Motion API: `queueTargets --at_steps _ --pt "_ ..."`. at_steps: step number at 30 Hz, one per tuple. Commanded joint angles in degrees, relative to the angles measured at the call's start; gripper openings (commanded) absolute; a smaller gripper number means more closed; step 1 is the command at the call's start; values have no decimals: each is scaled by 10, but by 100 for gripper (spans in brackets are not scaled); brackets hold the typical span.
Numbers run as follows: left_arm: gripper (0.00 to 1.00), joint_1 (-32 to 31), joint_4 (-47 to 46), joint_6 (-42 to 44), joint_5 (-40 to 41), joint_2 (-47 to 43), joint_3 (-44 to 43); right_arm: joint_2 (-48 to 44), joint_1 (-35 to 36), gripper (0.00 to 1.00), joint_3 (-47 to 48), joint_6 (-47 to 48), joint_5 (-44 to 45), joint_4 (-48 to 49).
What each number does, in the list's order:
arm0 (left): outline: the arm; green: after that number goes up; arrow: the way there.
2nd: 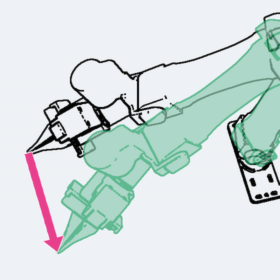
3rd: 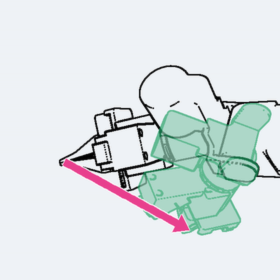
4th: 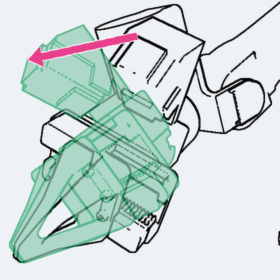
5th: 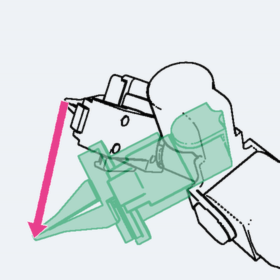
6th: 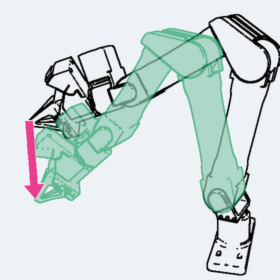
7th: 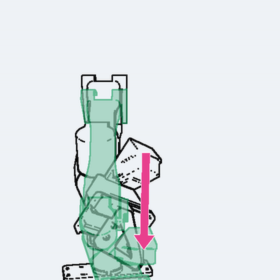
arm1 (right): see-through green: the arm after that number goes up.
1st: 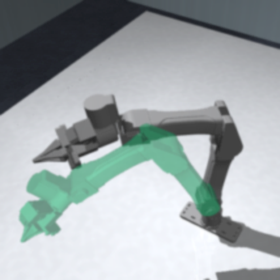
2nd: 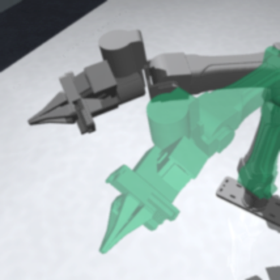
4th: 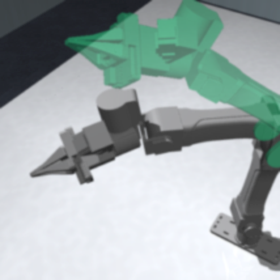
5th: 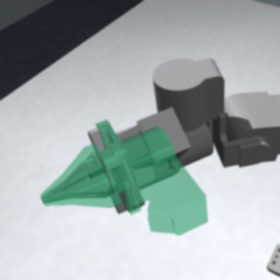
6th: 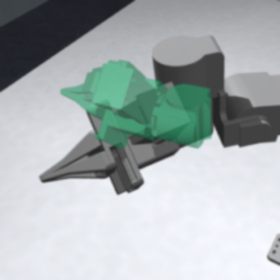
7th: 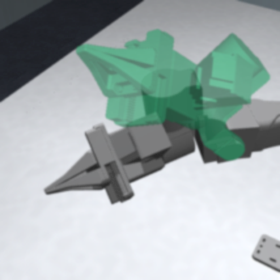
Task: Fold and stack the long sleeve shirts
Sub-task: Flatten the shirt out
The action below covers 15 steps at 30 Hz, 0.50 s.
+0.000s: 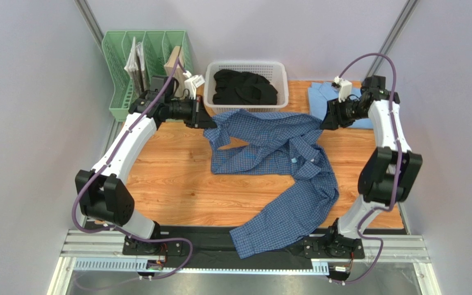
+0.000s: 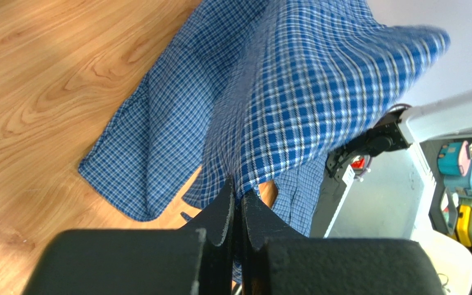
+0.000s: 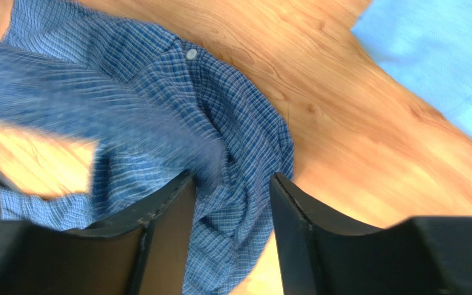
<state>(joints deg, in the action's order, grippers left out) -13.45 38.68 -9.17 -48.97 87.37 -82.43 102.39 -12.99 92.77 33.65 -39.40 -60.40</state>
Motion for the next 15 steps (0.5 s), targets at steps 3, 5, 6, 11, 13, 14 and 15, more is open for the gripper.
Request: queueTargets --at_steps 3,5,6,11,13,14,15 --pt "0 4 -33 -34 -6 -5 -23 -184 66 56 -103 -187 152 103" --pt "0 4 -36 -43 -7 -2 -32 -227 100 51 -121 -188 165 104" --pt "0 4 -36 -51 -5 -1 -34 -244 116 49 -130 -174 157 106" --pt "0 4 -40 -69 -8 10 -46 -311 319 41 -209 -73 295 148" --pt "0 5 -40 -73 -9 14 -48 -296 387 41 -227 -41 392 186" --pt "0 7 -41 -74 -10 14 -48 -277 402 41 -232 -9 426 197" --pt "0 11 -45 -77 -10 15 -48 -266 416 41 -237 10 453 227"
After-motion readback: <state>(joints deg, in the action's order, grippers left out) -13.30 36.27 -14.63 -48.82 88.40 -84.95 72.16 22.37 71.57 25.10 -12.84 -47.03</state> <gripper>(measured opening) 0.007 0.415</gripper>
